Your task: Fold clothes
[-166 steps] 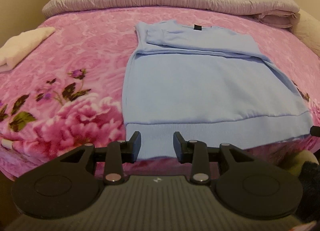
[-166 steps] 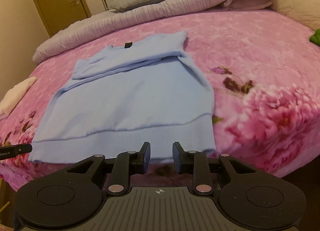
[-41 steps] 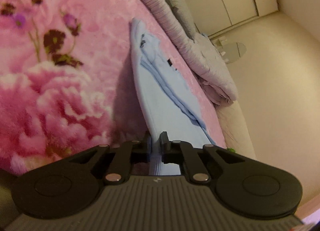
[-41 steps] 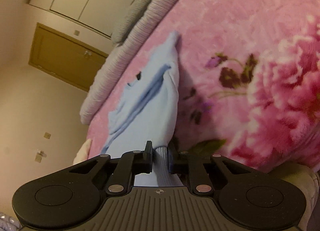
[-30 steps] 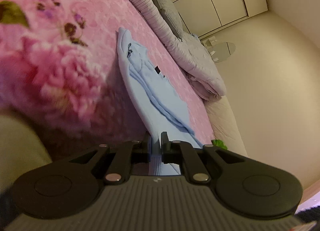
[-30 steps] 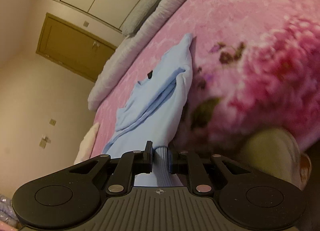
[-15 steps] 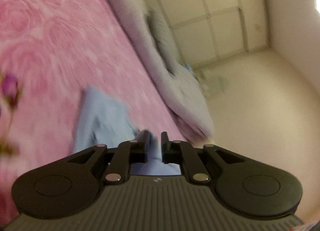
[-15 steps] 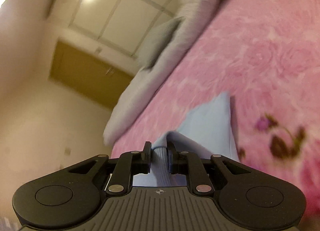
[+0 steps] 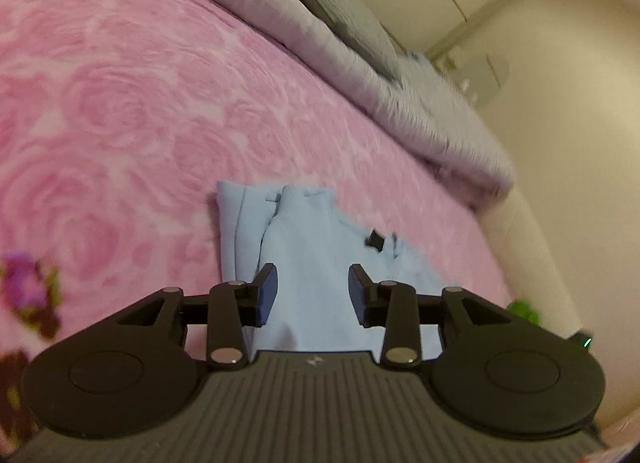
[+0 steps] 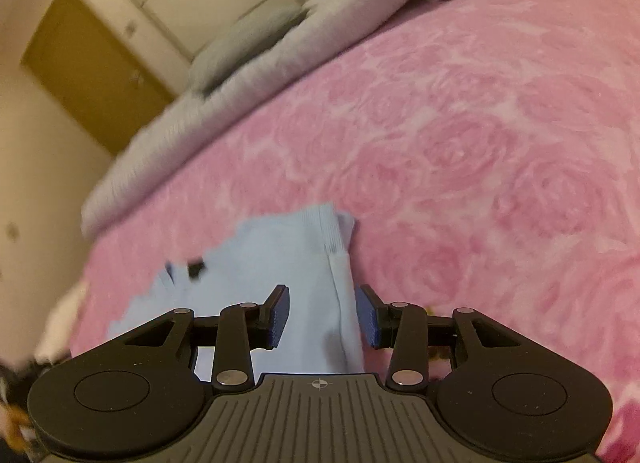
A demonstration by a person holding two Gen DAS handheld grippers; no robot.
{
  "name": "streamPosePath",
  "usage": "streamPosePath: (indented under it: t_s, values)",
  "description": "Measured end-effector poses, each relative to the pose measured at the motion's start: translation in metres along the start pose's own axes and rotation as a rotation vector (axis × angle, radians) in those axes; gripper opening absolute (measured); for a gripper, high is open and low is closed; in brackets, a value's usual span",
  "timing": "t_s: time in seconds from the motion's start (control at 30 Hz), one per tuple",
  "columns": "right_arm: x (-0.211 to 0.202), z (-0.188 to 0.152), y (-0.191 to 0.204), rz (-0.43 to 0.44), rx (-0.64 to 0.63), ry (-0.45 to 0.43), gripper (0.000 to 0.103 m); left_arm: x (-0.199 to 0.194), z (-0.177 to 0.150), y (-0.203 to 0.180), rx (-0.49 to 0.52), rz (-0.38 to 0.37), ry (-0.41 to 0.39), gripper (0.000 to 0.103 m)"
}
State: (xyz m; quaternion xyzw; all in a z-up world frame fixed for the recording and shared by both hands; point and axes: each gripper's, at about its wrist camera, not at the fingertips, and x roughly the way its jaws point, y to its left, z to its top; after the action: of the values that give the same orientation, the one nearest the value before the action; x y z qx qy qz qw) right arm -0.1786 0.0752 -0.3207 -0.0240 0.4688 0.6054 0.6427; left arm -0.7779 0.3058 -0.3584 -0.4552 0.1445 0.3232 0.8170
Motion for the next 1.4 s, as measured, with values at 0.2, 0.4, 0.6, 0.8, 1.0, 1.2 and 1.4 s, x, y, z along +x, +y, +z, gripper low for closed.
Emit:
streamPosePath:
  t_s: [0.2,0.4,0.6,0.8,1.0,1.2,1.4]
  values:
    - [0.021,0.005,-0.006,0.018,-0.050,0.018,0.041,0.039,0.016,-0.011,0.130,0.082,0.052,0.033]
    - [0.038,0.019,-0.012,0.042,-0.050,0.045,0.041,0.079,0.029,-0.008,0.192,0.119,0.114,0.033]
    - [0.046,0.018,-0.016,0.082,-0.050,0.077,0.041,0.082,0.023,0.000,0.183,0.111,0.129,0.033]
    - [0.048,0.018,-0.014,0.114,-0.044,0.090,0.041,0.093,0.024,-0.004,0.190,0.079,0.152,0.031]
    - [0.049,0.015,0.004,0.042,-0.148,0.091,0.009,0.094,0.024,-0.011,0.236,0.084,0.108,0.004]
    - [0.031,0.010,0.044,-0.049,-0.427,-0.028,0.007,0.060,0.020,-0.024,0.304,0.031,-0.061,0.003]
    - [0.032,0.014,0.071,-0.085,-0.545,-0.150,0.007,0.046,0.027,-0.025,0.299,0.042,-0.210,0.003]
